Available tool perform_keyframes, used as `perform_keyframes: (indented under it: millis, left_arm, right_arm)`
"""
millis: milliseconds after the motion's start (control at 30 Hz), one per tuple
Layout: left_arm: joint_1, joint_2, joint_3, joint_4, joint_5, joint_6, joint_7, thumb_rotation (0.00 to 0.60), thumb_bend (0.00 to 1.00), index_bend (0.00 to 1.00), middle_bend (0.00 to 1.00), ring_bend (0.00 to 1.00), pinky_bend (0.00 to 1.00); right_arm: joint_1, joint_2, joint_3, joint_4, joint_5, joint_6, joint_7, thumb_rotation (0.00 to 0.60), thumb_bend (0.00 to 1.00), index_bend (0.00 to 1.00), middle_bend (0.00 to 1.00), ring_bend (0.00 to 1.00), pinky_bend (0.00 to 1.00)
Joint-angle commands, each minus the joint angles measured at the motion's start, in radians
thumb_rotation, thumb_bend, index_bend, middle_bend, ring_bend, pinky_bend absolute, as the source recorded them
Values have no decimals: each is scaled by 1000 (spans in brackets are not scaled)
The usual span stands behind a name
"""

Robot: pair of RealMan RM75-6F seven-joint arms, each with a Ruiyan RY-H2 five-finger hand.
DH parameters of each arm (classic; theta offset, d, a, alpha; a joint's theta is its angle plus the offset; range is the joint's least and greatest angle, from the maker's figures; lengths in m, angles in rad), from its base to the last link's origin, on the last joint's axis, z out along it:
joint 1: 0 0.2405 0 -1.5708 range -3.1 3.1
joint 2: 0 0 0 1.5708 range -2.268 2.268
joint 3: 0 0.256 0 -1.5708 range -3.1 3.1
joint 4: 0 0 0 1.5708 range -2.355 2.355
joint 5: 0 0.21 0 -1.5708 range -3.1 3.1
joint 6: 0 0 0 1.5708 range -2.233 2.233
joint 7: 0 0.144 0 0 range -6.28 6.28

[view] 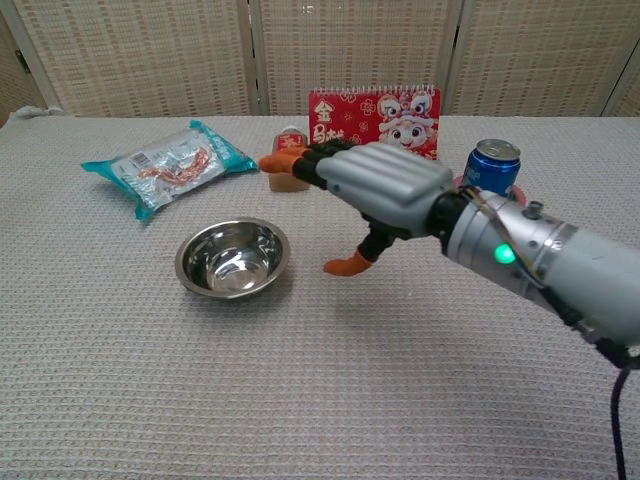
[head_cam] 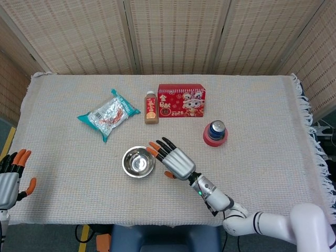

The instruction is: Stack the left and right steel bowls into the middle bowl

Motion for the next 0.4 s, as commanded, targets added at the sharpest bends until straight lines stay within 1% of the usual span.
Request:
perform_keyframes:
  millis: [33,100,133,233,300,333,400]
  left_arm:
    - [7,27,11,-40,-14,-19,27,600,440,0,0,0,42]
    - [8,39,13,-61,-24,-33,43,600,440,0,0,0,43]
    - [8,42,13,-69,-28,-35,56,600,440,0,0,0,43]
    - [9,38,13,-83,-25,-28,91,600,440,0,0,0,42]
    - [8,33,12,-87,-22,-26,109,600,440,0,0,0,42]
    - [7,29,12,-89,-23,-26,122,600,441,0,0,0,42]
    - [5,22,9,-92,-28,-28,145,600,441,0,0,0,43]
  right_arm:
    - [-262,271,-95,-245,128,230,-198,600,118,0,0,0,0]
    - [-355,335,-125,-282,150,333,-194,600,118,0,0,0,0]
    - [-413,363,-145,-282,149,406,-175,600,118,0,0,0,0]
    - [-531,395,-194,-218,115,553,-125,600,118,0,0,0,0]
    - [-573,411,-207,-186,114,590,-85,600,118,0,0,0,0]
    - [-589,424,-206,-176,117,598,-42,600,117,0,0,0,0]
    - [-597,454,-201,-184,128,581,16,600,117,0,0,0,0]
